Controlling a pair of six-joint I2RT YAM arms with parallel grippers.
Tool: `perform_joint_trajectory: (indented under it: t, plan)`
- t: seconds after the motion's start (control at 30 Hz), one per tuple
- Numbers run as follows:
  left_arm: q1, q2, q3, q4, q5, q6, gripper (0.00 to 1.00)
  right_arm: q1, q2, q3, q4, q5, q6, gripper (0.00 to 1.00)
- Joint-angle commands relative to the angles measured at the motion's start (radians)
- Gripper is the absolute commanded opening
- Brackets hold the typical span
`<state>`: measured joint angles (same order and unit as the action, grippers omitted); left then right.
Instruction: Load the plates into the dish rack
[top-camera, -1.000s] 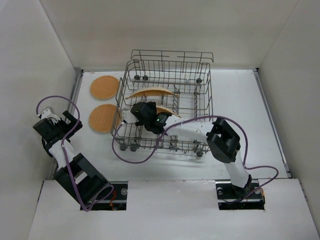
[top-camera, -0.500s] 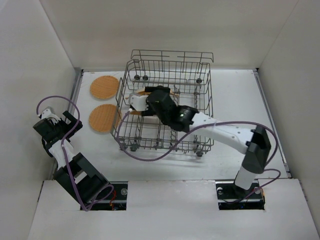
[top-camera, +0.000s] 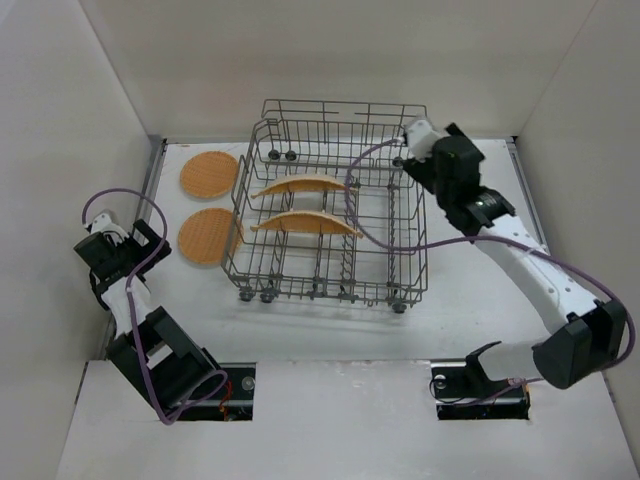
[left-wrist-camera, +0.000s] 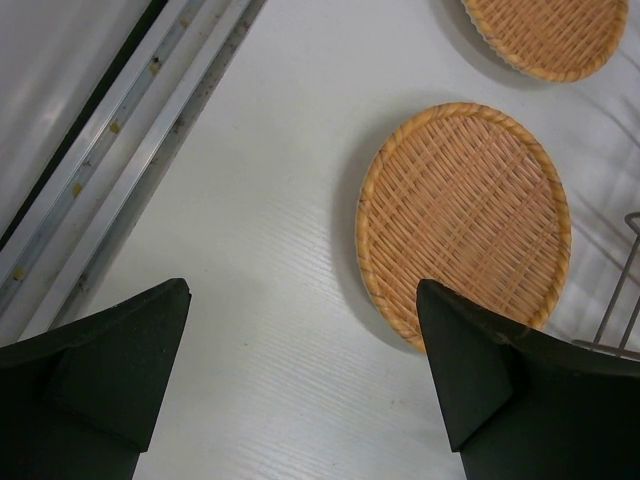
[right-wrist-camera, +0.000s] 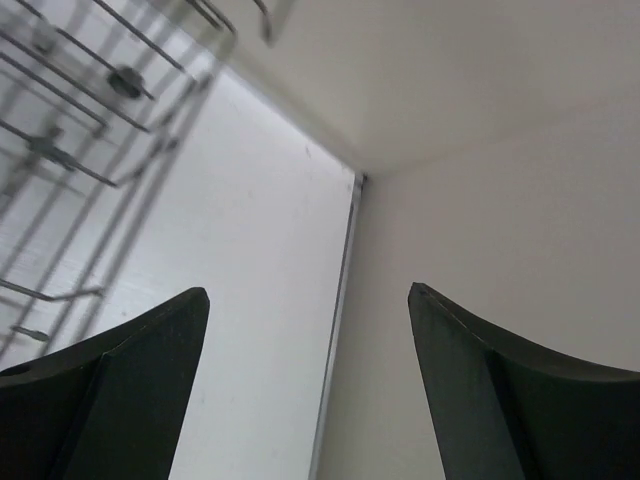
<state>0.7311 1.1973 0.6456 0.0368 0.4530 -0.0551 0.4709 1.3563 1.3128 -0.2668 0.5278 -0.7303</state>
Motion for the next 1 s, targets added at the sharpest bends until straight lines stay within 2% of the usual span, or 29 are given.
perform_joint_trajectory:
  t: [0.0, 0.2, 0.43, 0.63, 0.8, 0.97]
  plan:
    - [-0.028, -0.013, 0.046, -0.012, -0.022, 0.037, 1.00, -0.151, -0.121, -0.085, -0.035, -0.113, 0.215, 0.87]
    - [-0.095, -0.004, 0.063, -0.043, -0.062, 0.084, 1.00, -0.393, -0.291, -0.367, 0.024, -0.314, 0.400, 0.88]
    - [-0.132, 0.048, 0.118, -0.092, -0.082, 0.113, 1.00, -0.669, -0.408, -0.590, 0.142, -0.621, 0.595, 0.88]
    - [-0.173, 0.090, 0.218, -0.196, -0.094, 0.104, 1.00, -0.755, -0.474, -0.698, 0.196, -0.730, 0.620, 0.88]
    - [-0.293, 0.053, 0.252, -0.351, -0.096, 0.098, 1.00, -0.782, -0.490, -0.736, 0.215, -0.739, 0.618, 0.88]
    - [-0.339, -0.033, 0.218, -0.406, -0.022, 0.014, 1.00, -0.803, -0.487, -0.742, 0.216, -0.744, 0.615, 0.88]
